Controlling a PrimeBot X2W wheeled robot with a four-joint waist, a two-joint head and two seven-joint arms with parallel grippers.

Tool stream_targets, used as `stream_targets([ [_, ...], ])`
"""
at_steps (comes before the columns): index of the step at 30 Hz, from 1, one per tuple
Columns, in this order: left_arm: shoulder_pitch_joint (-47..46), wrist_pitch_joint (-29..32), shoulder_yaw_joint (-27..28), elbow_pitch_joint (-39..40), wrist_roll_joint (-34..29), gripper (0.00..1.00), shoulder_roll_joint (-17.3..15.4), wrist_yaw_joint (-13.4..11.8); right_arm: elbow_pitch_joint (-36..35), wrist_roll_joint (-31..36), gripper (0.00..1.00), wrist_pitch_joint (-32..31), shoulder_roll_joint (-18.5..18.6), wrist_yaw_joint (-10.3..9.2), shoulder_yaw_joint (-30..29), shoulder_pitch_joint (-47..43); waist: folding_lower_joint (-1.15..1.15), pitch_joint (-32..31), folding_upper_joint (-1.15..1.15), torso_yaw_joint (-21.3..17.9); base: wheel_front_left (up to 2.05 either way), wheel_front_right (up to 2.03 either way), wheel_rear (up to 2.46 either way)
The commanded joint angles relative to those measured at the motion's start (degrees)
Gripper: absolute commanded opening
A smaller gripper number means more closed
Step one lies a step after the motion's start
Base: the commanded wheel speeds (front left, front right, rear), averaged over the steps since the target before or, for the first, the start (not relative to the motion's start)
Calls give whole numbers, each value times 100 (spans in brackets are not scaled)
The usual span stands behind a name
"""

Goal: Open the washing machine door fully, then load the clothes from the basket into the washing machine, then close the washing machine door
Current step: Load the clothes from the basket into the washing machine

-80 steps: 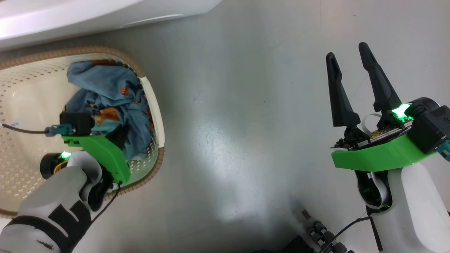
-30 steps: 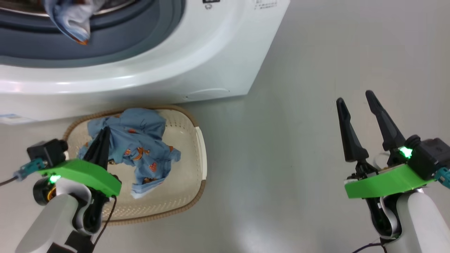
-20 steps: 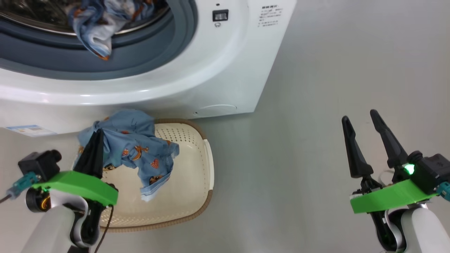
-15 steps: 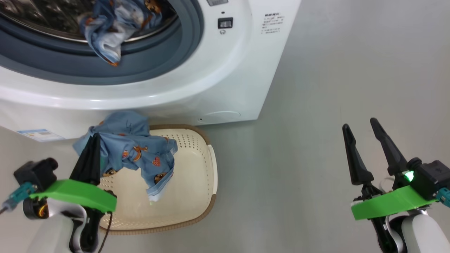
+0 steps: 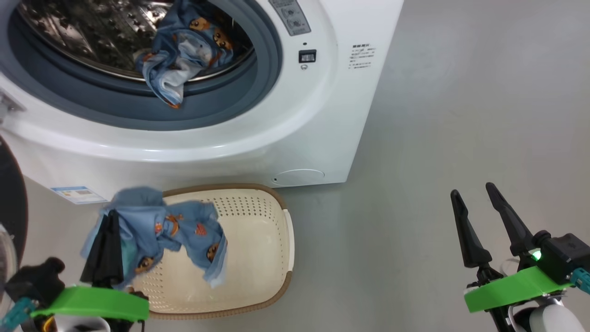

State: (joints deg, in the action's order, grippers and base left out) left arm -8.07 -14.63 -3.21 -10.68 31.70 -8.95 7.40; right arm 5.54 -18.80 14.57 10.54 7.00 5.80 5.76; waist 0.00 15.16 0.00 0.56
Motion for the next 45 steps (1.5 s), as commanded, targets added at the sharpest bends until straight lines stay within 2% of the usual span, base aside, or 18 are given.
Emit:
stream_targets([
  [1,48,-37,263,203,-99,0,-58,9,-124,-85,100,43,40,48,82,-107,0,-37,0,42,0,0,0],
  [8,230,-37,363,372,-202,0,111,9,-139,-87,100,43,40,48,49,-184,0,-53,0,86,0,0,0],
  [22,-53,-37,471,592,-328,0,166,9,-196,-63,100,43,-24,48,24,-69,0,211,0,39,0,0,0],
  [36,-1489,-37,491,545,-458,0,60,9,-216,-46,100,43,-149,48,85,255,0,736,0,-111,0,0,0],
  [45,-2810,-37,471,-190,-481,0,-155,9,-226,-53,100,43,-249,48,122,491,0,1105,0,-342,0,0,0],
])
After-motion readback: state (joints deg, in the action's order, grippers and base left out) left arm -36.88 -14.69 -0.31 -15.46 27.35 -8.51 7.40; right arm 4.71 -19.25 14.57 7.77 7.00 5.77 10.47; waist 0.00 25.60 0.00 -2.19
